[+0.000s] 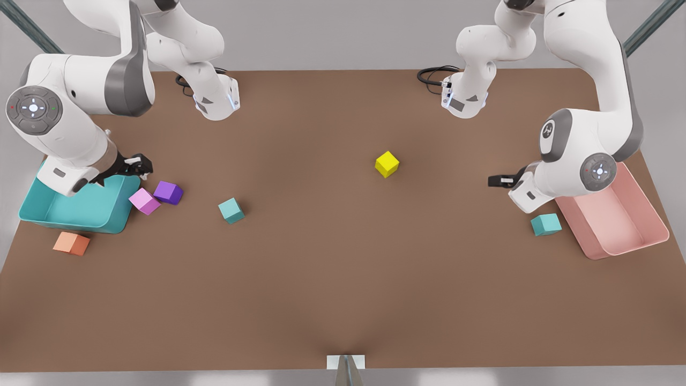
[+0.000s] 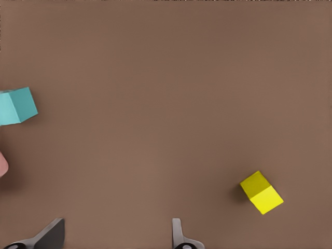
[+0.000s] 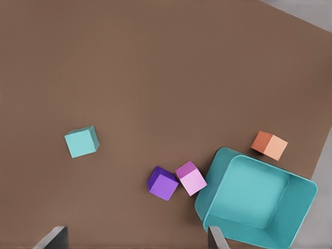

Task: Stack the two blue cubes on top of each other

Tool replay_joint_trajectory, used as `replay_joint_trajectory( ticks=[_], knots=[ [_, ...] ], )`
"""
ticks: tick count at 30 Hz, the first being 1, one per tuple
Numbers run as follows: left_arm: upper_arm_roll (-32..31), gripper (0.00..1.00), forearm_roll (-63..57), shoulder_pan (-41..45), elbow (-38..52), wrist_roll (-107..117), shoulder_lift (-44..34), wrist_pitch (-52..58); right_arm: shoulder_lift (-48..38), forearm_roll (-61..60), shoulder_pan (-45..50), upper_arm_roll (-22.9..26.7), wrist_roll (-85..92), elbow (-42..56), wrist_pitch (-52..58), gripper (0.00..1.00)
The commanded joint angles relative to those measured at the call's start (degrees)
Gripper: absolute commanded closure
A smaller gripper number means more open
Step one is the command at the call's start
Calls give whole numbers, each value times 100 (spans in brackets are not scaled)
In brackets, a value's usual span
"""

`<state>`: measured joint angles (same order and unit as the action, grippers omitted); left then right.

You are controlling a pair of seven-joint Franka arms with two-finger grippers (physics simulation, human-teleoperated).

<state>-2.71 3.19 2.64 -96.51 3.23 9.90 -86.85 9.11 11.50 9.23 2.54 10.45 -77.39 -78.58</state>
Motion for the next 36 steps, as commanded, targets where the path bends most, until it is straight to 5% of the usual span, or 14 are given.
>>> replay_joint_trajectory(
  ticks=[1, 6, 12, 16, 19, 21, 26, 36],
  knots=[
    [-1, 0, -12, 0, 0, 178, -6, -210, -6, 36, 0, 1, 572, 4, 53, 0],
    [-1, 0, -12, 0, 9, 178, -6, -210, 845, 63, 263, -43, 398, -75, 62, 0],
    [-1, 0, -12, -9, 9, 178, -6, -201, 1638, -1177, 361, -35, -4120, -610, -306, 0],
    [7, 0, -12, -9, 9, 178, -6, -192, 1681, -1546, 106, 18, -3613, -1463, -1291, 0],
    [-1, 0, -12, -9, 1, 178, -6, -192, 1638, -1449, 79, 229, -4117, -1744, -1238, 0],
    [7, 0, -20, -44, 1, 169, -6, -192, 961, -1449, 79, 229, -5675, -3221, -3549, 0],
    [7, 0, -12, -44, 9, 178, -6, -192, 706, -1484, 97, 211, -6907, -3995, -5589, 0],
    [-1, 0, -20, -53, 0, 169, -6, -192, 73, -1968, 97, 203, -7452, -5058, -5879, 0]
  ],
)
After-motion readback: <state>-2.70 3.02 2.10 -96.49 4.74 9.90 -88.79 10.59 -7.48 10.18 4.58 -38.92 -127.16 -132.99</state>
